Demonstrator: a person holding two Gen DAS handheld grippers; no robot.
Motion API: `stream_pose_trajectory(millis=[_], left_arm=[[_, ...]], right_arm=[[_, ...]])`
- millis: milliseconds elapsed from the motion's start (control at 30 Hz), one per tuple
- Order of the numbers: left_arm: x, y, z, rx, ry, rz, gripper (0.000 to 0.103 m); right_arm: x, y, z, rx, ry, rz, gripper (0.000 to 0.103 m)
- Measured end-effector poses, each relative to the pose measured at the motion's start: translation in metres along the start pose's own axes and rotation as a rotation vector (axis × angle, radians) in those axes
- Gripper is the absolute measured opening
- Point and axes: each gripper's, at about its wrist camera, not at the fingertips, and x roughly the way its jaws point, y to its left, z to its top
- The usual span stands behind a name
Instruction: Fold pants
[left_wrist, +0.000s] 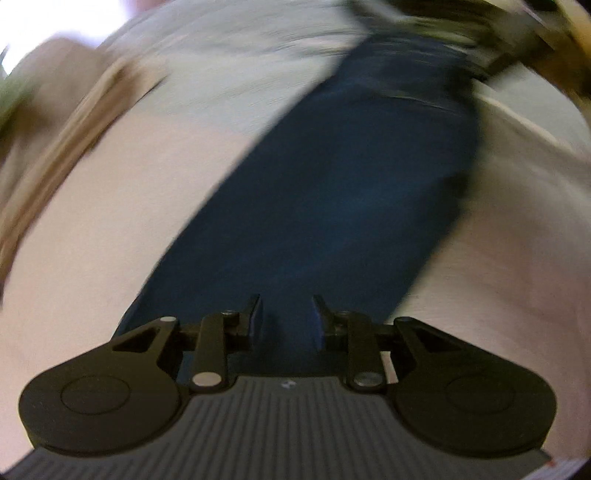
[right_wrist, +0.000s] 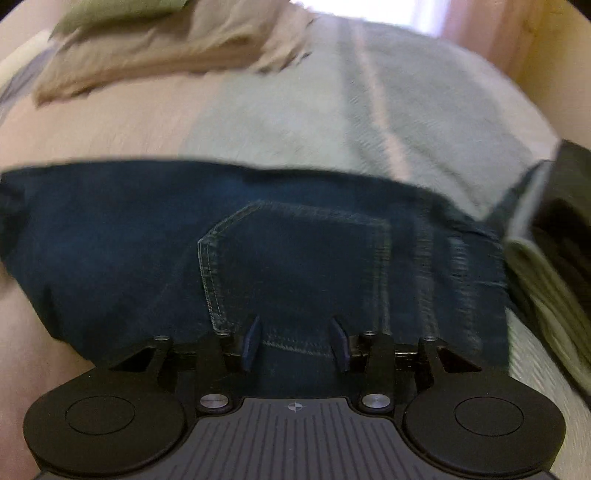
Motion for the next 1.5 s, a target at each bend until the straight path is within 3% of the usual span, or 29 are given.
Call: stream_pose_trajectory(millis=[200,267,400,433,500,600,700,767,1000,1100,1167,1333,1400,1467,1500], left_arm=[[0.011,-0.092,0.011,0.395,-0.071,0.012,0.028],[0.019,-0.108,0.008,0.485,-0.091,0.016,0.028],[0.040,-0.123,0.002,0.667,-0.125,0.093,0.030],[0.043,-0.121,0.003,0.689,-0.129,0.100,0.022],[0.040,-0.109,0.014,0.654,-0.121,0.058,0.011],[0.025,-0.074,0.040,0.480,-0.099,-0.071,0.003],[0.017,-0.032,0.067,0.276,-0.074,-0.206,0.002],[0.010,-0.015,0.079,0.207,-0.072,-0.242,0.002],[0.014,0.003,0.095,0.212,-0.057,-0.311,0.001],[0.013,0.009,0.093,0.198,-0.075,-0.326,0.001],[0.012,0.012,0.092,0.191,-0.083,-0.326,0.001],[0.013,0.005,0.088,0.236,-0.093,-0.309,0.001],[0.015,-0.002,0.085,0.272,-0.090,-0.310,0.001],[0.017,-0.010,0.081,0.310,-0.087,-0.315,0.002],[0.017,-0.015,0.079,0.336,-0.088,-0.318,0.002]], right_arm=[[-0.032,0.034,-0.027,0.196,-0.031,-0.011,0.040],[-0.035,0.047,-0.040,0.253,-0.011,-0.008,0.040],[-0.040,0.073,-0.065,0.346,0.004,-0.026,0.040],[-0.042,0.079,-0.070,0.368,0.003,-0.036,0.040],[-0.046,0.090,-0.076,0.401,0.001,-0.052,0.040],[-0.051,0.106,-0.079,0.435,-0.032,-0.068,0.044],[-0.053,0.123,-0.075,0.481,-0.091,-0.050,0.054],[-0.049,0.135,-0.067,0.511,-0.128,-0.018,0.057],[-0.015,0.160,-0.038,0.630,-0.217,0.029,0.059],[0.000,0.159,-0.033,0.694,-0.234,-0.017,0.059],[0.008,0.157,-0.032,0.715,-0.208,-0.094,0.059],[-0.010,0.151,-0.043,0.737,-0.268,-0.250,0.058],[-0.025,0.154,-0.043,0.725,-0.281,-0.271,0.049],[-0.039,0.153,-0.042,0.706,-0.278,-0.260,0.023],[-0.044,0.153,-0.041,0.690,-0.265,-0.244,0.016]])
